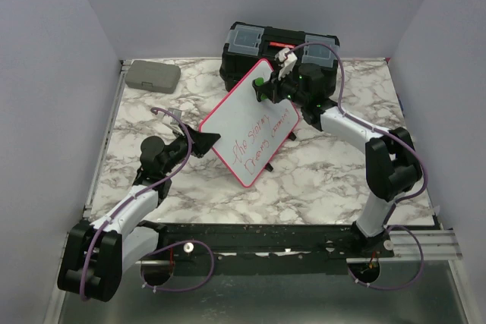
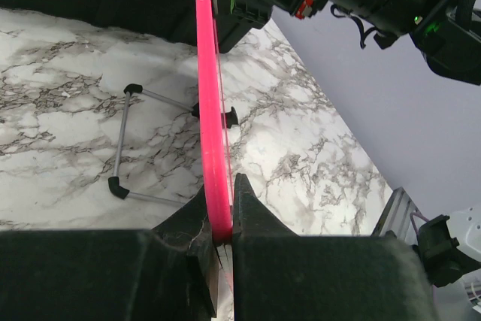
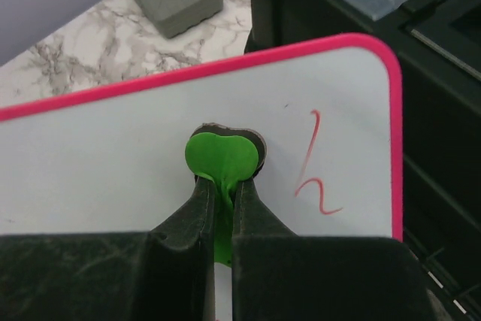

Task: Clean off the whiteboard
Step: Erase the whiteboard at the whiteboard stand.

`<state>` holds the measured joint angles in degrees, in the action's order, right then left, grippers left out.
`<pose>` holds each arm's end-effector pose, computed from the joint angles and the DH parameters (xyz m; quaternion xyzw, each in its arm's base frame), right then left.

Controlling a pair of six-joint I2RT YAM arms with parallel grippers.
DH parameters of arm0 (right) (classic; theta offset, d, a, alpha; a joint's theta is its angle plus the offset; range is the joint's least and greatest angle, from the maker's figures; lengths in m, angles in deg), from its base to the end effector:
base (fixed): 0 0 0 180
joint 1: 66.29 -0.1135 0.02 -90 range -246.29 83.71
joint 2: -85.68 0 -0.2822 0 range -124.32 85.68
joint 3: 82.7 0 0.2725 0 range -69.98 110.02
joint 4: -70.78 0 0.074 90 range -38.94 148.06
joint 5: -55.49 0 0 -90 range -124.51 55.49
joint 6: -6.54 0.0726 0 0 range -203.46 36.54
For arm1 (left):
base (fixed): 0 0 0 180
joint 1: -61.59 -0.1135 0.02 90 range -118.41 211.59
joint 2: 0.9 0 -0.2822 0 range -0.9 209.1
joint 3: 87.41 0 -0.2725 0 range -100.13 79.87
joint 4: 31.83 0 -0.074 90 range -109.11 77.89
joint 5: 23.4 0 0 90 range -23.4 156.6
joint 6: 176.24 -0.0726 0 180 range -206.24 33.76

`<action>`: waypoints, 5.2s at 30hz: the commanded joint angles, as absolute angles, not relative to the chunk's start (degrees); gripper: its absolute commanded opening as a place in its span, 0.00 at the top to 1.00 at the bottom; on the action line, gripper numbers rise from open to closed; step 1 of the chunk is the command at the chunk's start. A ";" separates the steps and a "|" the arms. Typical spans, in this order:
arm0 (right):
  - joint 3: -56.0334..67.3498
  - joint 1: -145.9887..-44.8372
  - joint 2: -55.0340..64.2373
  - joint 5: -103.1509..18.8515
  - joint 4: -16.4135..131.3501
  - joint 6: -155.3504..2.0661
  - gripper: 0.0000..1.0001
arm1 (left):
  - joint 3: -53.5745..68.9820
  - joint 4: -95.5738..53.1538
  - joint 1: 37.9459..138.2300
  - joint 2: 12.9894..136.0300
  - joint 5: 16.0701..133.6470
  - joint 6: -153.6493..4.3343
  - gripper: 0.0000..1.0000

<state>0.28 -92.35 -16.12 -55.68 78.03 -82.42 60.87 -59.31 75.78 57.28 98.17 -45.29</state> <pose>0.4147 0.2320 0.2734 -0.2783 0.7184 0.2840 0.5708 0.2340 -0.0984 0.2343 0.0327 0.7010 -0.4867 0.5203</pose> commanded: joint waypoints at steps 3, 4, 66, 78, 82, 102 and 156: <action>6.41 -88.48 -22.09 -53.02 74.75 -79.78 0.99 | 61.75 -58.04 77.94 57.20 110.02 -51.52 1.00; 6.05 -88.02 -22.24 -52.89 74.55 -80.13 0.99 | 61.77 -58.04 77.94 57.20 110.03 -51.52 1.00; 12.13 -85.73 -25.84 -54.64 69.13 -79.21 0.99 | 61.68 -56.62 78.20 55.69 110.17 -52.49 1.00; -5.48 -90.13 -16.42 -60.88 73.51 -82.05 0.99 | 61.29 -58.39 78.20 57.55 110.46 -51.87 1.00; -1.32 -92.38 -16.27 -60.32 73.97 -80.06 0.99 | 60.90 -57.87 78.29 57.38 110.34 -51.87 1.00; 5.47 -84.97 -24.01 -54.24 68.06 -82.38 0.99 | 60.63 -57.16 78.29 57.11 110.58 -52.40 1.00; -4.46 -104.71 -9.49 -60.81 73.40 -82.66 0.99 | 60.46 -56.11 78.38 56.00 110.08 -52.22 1.00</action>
